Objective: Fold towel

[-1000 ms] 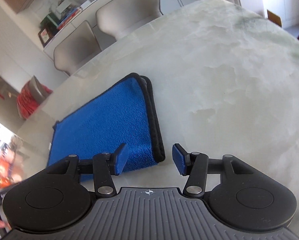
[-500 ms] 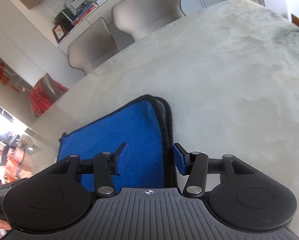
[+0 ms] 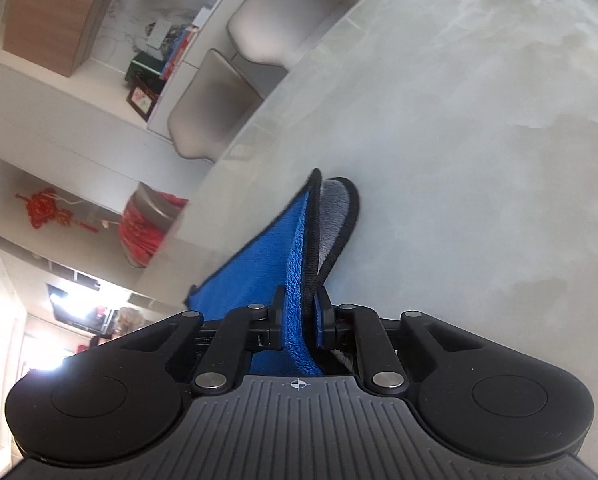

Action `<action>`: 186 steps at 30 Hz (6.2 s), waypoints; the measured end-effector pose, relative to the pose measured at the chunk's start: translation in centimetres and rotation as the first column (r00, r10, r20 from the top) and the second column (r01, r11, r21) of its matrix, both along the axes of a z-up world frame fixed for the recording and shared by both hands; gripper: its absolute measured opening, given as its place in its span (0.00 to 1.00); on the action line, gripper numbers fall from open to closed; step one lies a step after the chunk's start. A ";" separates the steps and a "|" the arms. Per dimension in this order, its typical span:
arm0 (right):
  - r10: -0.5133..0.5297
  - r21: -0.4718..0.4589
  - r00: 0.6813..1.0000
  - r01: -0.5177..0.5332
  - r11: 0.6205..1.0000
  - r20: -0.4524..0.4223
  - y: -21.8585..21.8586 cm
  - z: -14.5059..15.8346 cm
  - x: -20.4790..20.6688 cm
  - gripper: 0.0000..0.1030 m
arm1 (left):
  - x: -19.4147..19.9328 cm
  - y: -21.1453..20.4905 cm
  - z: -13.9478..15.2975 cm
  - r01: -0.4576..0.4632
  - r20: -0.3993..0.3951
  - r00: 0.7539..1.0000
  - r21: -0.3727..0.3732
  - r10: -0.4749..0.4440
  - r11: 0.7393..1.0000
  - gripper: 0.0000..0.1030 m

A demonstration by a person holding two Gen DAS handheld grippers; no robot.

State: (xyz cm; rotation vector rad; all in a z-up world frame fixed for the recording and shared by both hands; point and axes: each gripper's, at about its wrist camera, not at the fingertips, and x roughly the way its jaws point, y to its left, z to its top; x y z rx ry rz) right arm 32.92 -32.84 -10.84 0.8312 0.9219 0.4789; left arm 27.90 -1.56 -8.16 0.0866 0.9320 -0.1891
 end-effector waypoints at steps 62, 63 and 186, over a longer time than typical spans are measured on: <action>0.492 -0.449 0.846 -0.365 0.815 0.206 14.6 6.6 -8.2 0.39 | 2.2 7.9 1.8 -0.092 -0.024 0.996 -0.344 0.089 0.934 0.69; 0.487 -0.444 0.849 -0.363 0.819 0.204 14.4 6.5 -8.5 0.39 | 2.5 7.8 1.8 -0.091 -0.016 0.996 -0.346 0.091 0.934 0.68; 0.166 -0.678 0.966 0.012 0.735 0.197 13.1 4.5 -9.2 0.75 | -3.4 8.3 -0.3 -0.225 -0.208 0.966 -0.363 0.156 0.904 0.20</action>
